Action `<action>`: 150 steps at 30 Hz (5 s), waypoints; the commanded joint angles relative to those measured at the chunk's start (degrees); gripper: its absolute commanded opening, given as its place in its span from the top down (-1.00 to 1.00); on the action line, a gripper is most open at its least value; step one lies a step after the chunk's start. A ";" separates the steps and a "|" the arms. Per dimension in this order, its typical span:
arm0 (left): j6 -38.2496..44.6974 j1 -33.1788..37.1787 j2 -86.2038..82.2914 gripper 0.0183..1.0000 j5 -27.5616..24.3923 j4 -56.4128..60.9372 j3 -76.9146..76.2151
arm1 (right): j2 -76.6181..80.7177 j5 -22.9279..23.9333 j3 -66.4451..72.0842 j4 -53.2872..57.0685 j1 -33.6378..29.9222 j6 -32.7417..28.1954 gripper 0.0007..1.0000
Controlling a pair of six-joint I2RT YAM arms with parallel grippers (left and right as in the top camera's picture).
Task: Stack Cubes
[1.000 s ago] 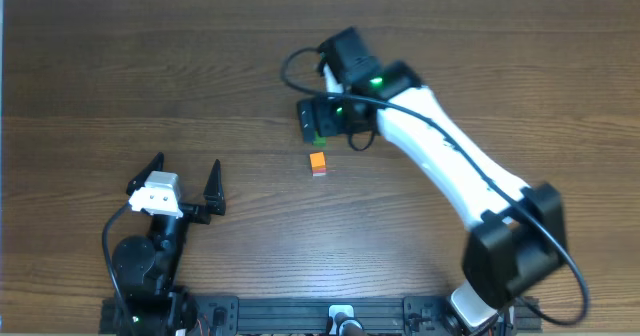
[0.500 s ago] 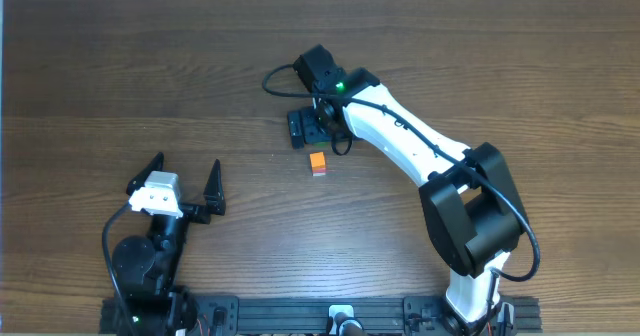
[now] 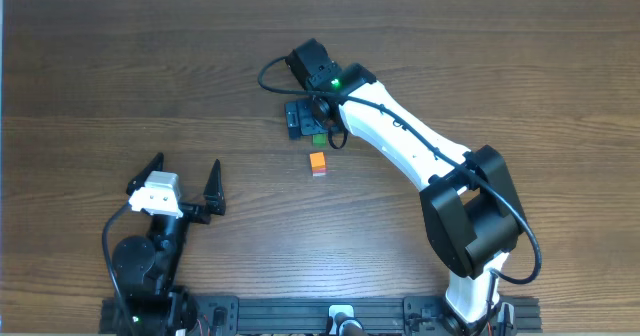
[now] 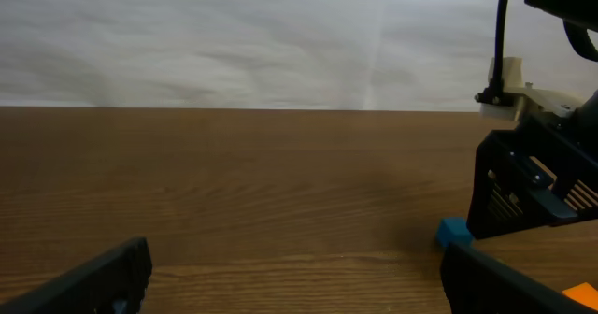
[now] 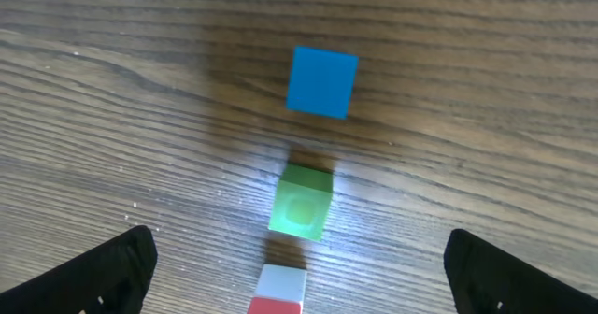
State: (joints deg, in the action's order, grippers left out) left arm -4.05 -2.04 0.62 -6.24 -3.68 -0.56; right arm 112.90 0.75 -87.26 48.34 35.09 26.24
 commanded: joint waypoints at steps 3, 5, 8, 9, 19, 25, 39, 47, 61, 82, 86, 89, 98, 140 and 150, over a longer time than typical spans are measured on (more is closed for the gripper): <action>0.63 0.46 -0.24 -1.00 -0.76 -0.22 0.20 | 2.86 0.96 -1.51 1.90 0.04 1.42 -0.98; 0.63 0.46 -0.24 -1.00 -0.74 -0.22 0.20 | 4.66 0.59 -2.62 2.95 0.04 1.40 -0.98; 0.63 0.46 -0.24 -1.00 -0.76 -0.22 0.20 | 6.86 0.57 -4.96 4.59 0.04 1.40 -0.99; 0.63 0.46 -0.24 -1.00 -0.76 -0.22 0.20 | 7.74 0.55 -6.01 5.18 0.04 1.40 -0.98; 0.63 0.46 -0.24 -1.00 -0.76 -0.22 0.20 | 10.86 0.15 -9.07 7.17 0.09 2.03 -0.99; 0.63 0.46 -0.24 -1.00 -0.76 -0.22 0.20 | 10.97 0.20 -9.05 7.89 0.09 2.01 -0.82; 0.63 0.46 -0.24 -1.00 -0.76 -0.22 0.20 | 10.99 0.42 -9.03 7.76 0.09 2.51 -0.80; 0.63 0.46 -0.24 -1.00 -0.74 -0.22 0.20 | 11.02 0.42 -9.01 7.74 0.11 2.91 -0.66; 0.63 0.46 -0.24 -1.00 -0.74 -0.22 0.20 | 12.28 0.37 -9.01 7.39 0.26 3.93 -0.41; 0.63 0.46 -0.24 -1.00 -0.74 -0.22 0.20 | 12.28 0.66 -9.01 6.69 2.03 6.16 0.00; 0.63 0.46 -0.24 -1.00 -0.74 -0.20 0.20 | 12.28 0.85 -9.01 7.17 2.03 6.54 0.00; 0.63 0.46 -0.24 -1.00 -0.76 -0.22 0.20 | 12.28 0.87 -9.01 7.19 2.03 6.78 0.01; 0.63 0.46 -0.24 -1.00 -0.74 -0.22 0.20 | 12.28 1.73 -9.01 7.21 2.08 8.02 0.11; 0.63 0.46 -0.24 -1.00 -0.74 -0.22 0.20 | 12.15 1.92 -16.28 13.22 1.42 8.85 0.96; 0.63 0.46 -0.24 -1.00 -0.76 -0.22 0.20 | 12.13 2.38 -28.02 23.82 1.27 7.34 0.98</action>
State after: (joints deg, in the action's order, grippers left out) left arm -4.05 -2.04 0.62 -6.24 -3.68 -0.56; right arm 124.79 1.76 -111.07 69.91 36.77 34.37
